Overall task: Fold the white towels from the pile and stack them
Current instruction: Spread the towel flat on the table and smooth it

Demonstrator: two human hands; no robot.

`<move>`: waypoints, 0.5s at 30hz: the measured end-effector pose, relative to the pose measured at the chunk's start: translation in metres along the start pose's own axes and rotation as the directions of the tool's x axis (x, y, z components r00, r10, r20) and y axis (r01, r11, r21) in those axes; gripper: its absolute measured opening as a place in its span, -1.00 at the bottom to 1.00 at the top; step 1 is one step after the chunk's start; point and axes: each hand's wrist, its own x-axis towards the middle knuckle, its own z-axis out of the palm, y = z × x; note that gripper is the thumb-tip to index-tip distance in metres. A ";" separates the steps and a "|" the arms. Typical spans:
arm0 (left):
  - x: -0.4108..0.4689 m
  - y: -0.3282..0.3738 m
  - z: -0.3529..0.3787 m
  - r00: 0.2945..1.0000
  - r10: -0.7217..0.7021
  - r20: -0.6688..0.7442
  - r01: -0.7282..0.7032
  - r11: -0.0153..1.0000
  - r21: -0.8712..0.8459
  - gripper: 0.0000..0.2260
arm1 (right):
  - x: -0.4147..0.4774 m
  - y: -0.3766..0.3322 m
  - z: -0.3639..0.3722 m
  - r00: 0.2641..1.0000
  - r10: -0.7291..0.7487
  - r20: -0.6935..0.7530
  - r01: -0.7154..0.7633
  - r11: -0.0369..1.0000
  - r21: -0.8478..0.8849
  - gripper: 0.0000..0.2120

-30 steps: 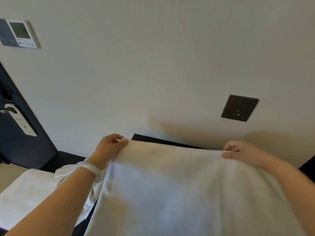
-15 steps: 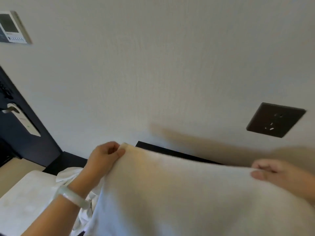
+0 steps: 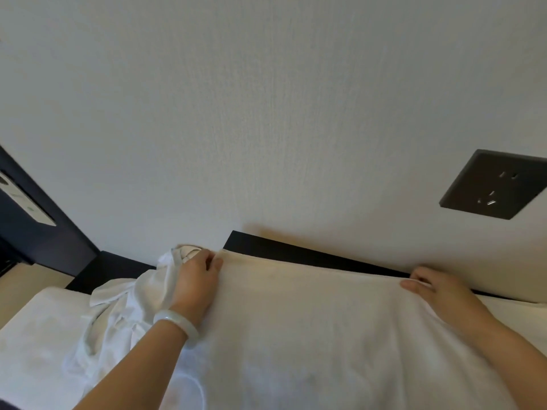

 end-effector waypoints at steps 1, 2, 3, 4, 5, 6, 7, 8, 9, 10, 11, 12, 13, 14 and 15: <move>0.000 0.001 0.001 1.000 -0.003 -0.007 0.003 1.000 0.013 -0.82 | -0.001 -0.003 0.000 1.000 0.008 0.002 -0.008 1.000 -0.021 -0.70; 0.000 0.002 0.002 1.000 -0.008 -0.014 0.008 1.000 0.030 -0.82 | -0.002 -0.009 -0.001 1.000 0.027 -0.005 -0.027 0.998 -0.064 -0.70; -0.001 0.003 0.002 1.000 -0.015 -0.018 0.016 0.999 0.050 -0.81 | -0.004 -0.015 -0.001 0.998 0.042 -0.037 -0.047 0.988 -0.147 -0.70; -0.001 0.005 0.002 1.000 -0.021 -0.020 0.022 0.997 0.068 -0.80 | -0.007 -0.024 0.000 0.993 0.022 -0.112 -0.052 0.960 -0.275 -0.71; -0.002 0.006 0.001 0.999 -0.026 -0.021 0.028 0.996 0.082 -0.79 | -0.010 -0.035 0.005 0.976 -0.054 -0.209 -0.038 0.910 -0.413 -0.75; -0.003 0.008 0.001 0.999 -0.030 -0.024 0.032 0.995 0.096 -0.78 | -0.016 -0.052 0.013 0.941 -0.176 -0.288 0.006 0.863 -0.506 -0.82; -0.004 0.010 0.001 0.999 -0.028 -0.029 0.031 0.993 0.116 -0.79 | -0.025 -0.073 0.027 0.898 -0.308 -0.313 0.106 0.844 -0.526 -0.90; -0.005 0.012 0.001 0.999 -0.023 -0.036 0.028 0.990 0.139 -0.79 | -0.034 -0.097 0.046 0.857 -0.415 -0.307 0.235 0.843 -0.484 -0.87; -0.006 0.013 0.001 0.999 -0.021 -0.038 0.026 0.987 0.156 -0.80 | -0.042 -0.120 0.069 0.818 -0.511 -0.264 0.381 0.825 -0.418 -0.76; -0.006 0.015 0.000 0.999 -0.025 -0.029 0.030 0.987 0.156 -0.81 | -0.046 -0.144 0.093 0.791 -0.585 -0.183 0.496 0.786 -0.369 -0.67; -0.006 0.015 -0.001 0.999 -0.043 -0.011 0.044 0.990 0.133 -0.80 | -0.048 -0.166 0.116 0.769 -0.635 -0.072 0.581 0.741 -0.336 -0.58; -0.005 0.015 -0.004 0.998 -0.069 0.014 0.067 0.994 0.090 -0.79 | -0.048 -0.186 0.137 0.770 -0.635 0.059 0.620 0.725 -0.298 -0.51; -0.005 0.013 -0.007 0.994 -0.099 0.037 0.097 0.994 0.040 -0.78 | -0.044 -0.200 0.155 0.787 -0.593 0.169 0.616 0.743 -0.261 -0.48; -0.005 0.011 -0.013 0.990 -0.128 0.055 0.128 0.992 -0.001 -0.78 | -0.039 -0.211 0.166 0.818 -0.520 0.247 0.573 0.776 -0.263 -0.47; -0.007 0.008 -0.019 0.984 -0.157 0.080 0.160 0.987 -0.030 -0.78 | -0.031 -0.218 0.174 0.842 -0.465 0.275 0.535 0.786 -0.309 -0.46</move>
